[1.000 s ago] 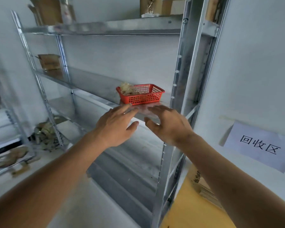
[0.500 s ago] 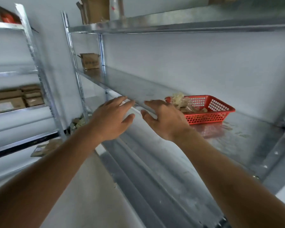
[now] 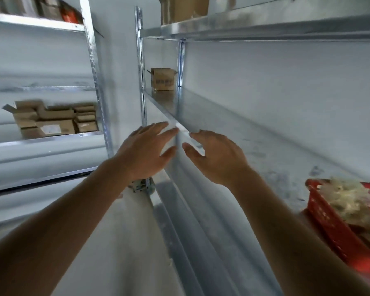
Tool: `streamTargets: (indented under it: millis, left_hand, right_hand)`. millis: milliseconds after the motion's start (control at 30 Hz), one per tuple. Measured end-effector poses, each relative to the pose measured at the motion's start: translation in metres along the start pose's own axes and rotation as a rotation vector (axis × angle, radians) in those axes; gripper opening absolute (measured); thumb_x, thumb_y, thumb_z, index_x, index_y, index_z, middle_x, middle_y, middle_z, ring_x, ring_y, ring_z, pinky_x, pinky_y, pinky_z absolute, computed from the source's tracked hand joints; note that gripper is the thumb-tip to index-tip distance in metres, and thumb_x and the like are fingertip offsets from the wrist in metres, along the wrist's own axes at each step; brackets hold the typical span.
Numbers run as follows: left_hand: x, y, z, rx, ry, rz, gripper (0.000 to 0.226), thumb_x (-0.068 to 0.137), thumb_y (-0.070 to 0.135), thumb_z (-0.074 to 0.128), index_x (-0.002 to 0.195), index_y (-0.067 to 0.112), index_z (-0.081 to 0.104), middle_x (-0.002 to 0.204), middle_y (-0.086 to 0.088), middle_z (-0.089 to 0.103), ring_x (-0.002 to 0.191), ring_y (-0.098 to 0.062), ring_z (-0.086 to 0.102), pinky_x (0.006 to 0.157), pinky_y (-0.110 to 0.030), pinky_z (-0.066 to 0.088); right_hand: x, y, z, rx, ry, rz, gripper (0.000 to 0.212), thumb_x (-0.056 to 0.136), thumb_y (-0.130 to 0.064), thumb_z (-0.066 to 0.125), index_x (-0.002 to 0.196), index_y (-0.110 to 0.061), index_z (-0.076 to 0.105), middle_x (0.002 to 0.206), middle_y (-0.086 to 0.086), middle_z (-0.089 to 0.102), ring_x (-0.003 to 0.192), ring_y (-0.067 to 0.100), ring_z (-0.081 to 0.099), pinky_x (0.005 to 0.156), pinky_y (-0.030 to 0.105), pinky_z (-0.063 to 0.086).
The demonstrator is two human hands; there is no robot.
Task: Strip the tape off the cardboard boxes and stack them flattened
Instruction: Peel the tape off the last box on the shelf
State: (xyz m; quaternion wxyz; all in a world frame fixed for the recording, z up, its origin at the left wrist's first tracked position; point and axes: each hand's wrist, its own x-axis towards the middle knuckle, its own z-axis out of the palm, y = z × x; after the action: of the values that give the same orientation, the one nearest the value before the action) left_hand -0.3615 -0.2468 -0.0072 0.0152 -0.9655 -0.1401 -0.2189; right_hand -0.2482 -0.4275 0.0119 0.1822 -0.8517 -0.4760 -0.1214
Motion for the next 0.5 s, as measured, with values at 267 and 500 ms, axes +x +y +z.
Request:
streamTargets:
  millis: [267, 500]
  left_hand:
    - [0.121, -0.147, 0.050, -0.014, 0.001, 0.052, 0.060, 0.104, 0.055, 0.041, 0.160, 0.031, 0.035, 0.168, 0.000, 0.031, 0.152, -0.025, 0.032, 0.121, -0.045, 0.030]
    - [0.243, -0.292, 0.069, 0.028, 0.016, 0.133, 0.059, 0.103, 0.054, 0.040, 0.157, 0.028, 0.040, 0.163, -0.002, 0.038, 0.146, -0.027, 0.042, 0.116, -0.047, 0.038]
  right_hand:
    - [0.177, -0.013, 0.081, -0.046, 0.006, 0.027, 0.058, 0.103, -0.064, 0.035, 0.146, -0.030, 0.052, 0.145, -0.002, 0.059, 0.131, 0.023, 0.056, 0.108, 0.043, 0.046]
    - [0.346, -0.029, 0.126, -0.082, 0.040, 0.067, 0.057, 0.101, -0.068, 0.036, 0.148, -0.037, 0.049, 0.151, -0.009, 0.053, 0.137, 0.019, 0.051, 0.108, 0.040, 0.042]
